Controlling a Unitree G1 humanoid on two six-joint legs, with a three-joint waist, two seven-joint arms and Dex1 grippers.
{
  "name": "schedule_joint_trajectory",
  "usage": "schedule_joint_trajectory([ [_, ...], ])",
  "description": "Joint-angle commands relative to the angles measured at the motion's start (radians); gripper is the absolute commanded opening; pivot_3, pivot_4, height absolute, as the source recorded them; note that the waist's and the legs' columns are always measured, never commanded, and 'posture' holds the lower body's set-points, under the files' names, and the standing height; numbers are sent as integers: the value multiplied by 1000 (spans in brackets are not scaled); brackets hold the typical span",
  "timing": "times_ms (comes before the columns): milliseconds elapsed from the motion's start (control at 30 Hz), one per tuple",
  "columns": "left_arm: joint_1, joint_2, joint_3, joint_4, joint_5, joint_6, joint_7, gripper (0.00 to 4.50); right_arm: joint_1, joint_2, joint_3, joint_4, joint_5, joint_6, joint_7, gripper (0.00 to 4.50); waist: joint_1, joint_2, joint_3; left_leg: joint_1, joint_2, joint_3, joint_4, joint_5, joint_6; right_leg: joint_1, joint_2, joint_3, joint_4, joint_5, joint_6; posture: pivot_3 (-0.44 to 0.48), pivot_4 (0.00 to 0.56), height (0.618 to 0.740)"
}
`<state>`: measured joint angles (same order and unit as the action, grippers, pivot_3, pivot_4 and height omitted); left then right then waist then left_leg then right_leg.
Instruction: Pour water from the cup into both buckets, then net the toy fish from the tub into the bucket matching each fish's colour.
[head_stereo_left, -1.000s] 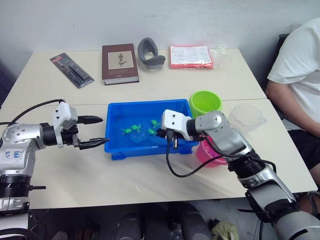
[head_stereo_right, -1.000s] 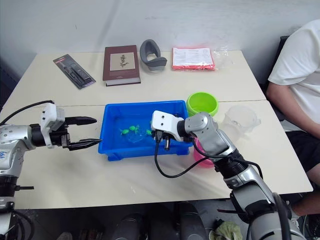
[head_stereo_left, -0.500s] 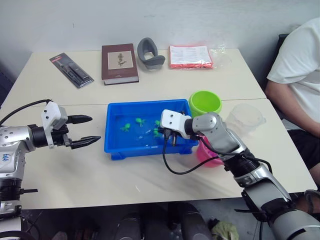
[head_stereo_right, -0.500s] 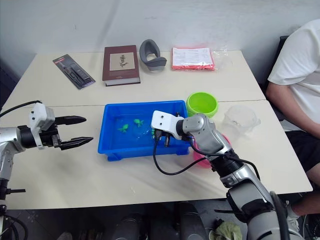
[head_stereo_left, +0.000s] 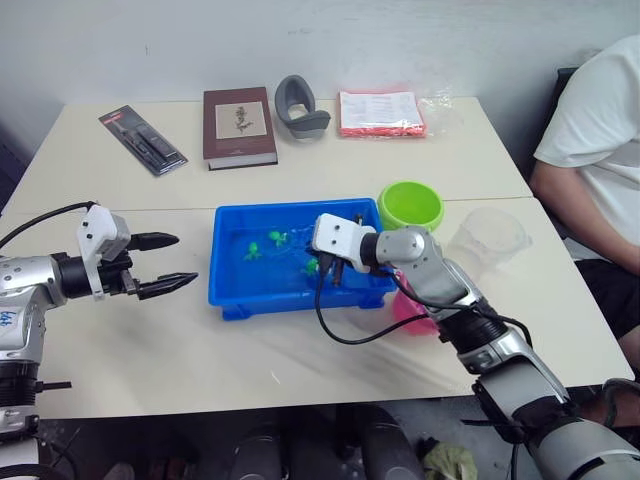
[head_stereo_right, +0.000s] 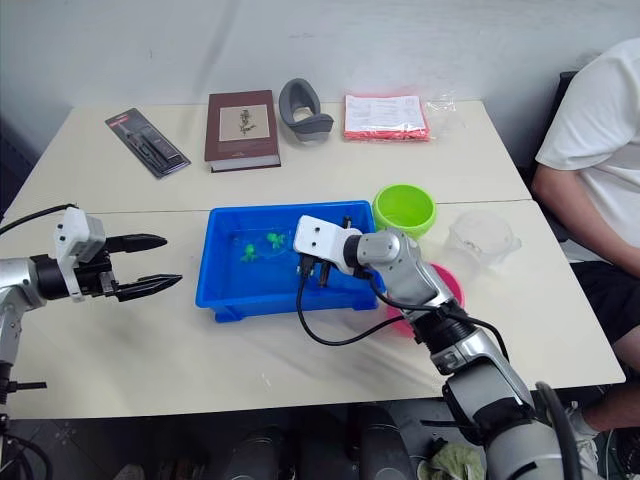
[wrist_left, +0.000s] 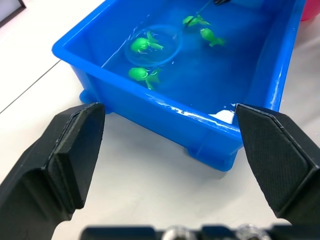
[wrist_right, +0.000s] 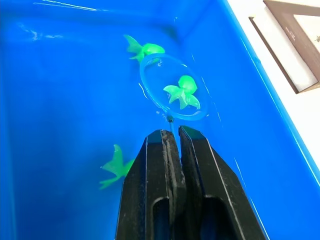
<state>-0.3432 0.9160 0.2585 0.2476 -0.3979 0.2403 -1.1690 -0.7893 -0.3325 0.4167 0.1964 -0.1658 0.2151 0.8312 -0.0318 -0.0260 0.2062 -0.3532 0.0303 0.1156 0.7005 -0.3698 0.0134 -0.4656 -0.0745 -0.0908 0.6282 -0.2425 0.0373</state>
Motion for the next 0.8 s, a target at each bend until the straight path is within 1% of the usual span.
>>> schedule_joint_trajectory([
  [33,12,15,38,-41,-19,2,8,4459,33,-22,-48,-112,29,-28,0,0,1,0,0,0,0,0,0,0,0,0,0,0,0,0,0,0,150,740],
  [167,23,10,45,-64,-29,5,14,4459,99,-77,-87,-231,76,-53,46,0,2,0,0,0,0,0,0,0,0,0,0,0,0,0,0,0,150,740],
  [233,20,7,43,-74,-32,6,17,4459,132,-104,-116,-292,114,-9,66,0,3,0,0,0,0,0,0,0,0,0,0,0,0,0,0,0,150,740],
  [400,-4,-4,25,-90,-35,12,22,4459,190,-187,-169,-370,146,-1,88,0,4,0,0,0,0,0,0,0,0,0,0,0,0,0,0,0,150,740],
  [533,-58,-43,3,-116,-56,37,38,4459,311,-273,-285,-503,226,12,103,0,13,0,0,0,0,-1,0,0,0,0,0,-1,-1,0,0,0,150,740],
  [667,-87,-71,-10,-130,-64,56,47,4459,377,-316,-343,-529,237,-49,85,0,10,-1,0,1,-1,0,0,0,1,1,0,0,-1,0,1,0,150,740],
  [800,-129,-106,-42,-138,-60,64,58,4459,435,-343,-430,-541,267,-95,63,0,8,-1,0,1,-1,0,0,0,0,1,0,0,0,1,1,0,150,740],
])
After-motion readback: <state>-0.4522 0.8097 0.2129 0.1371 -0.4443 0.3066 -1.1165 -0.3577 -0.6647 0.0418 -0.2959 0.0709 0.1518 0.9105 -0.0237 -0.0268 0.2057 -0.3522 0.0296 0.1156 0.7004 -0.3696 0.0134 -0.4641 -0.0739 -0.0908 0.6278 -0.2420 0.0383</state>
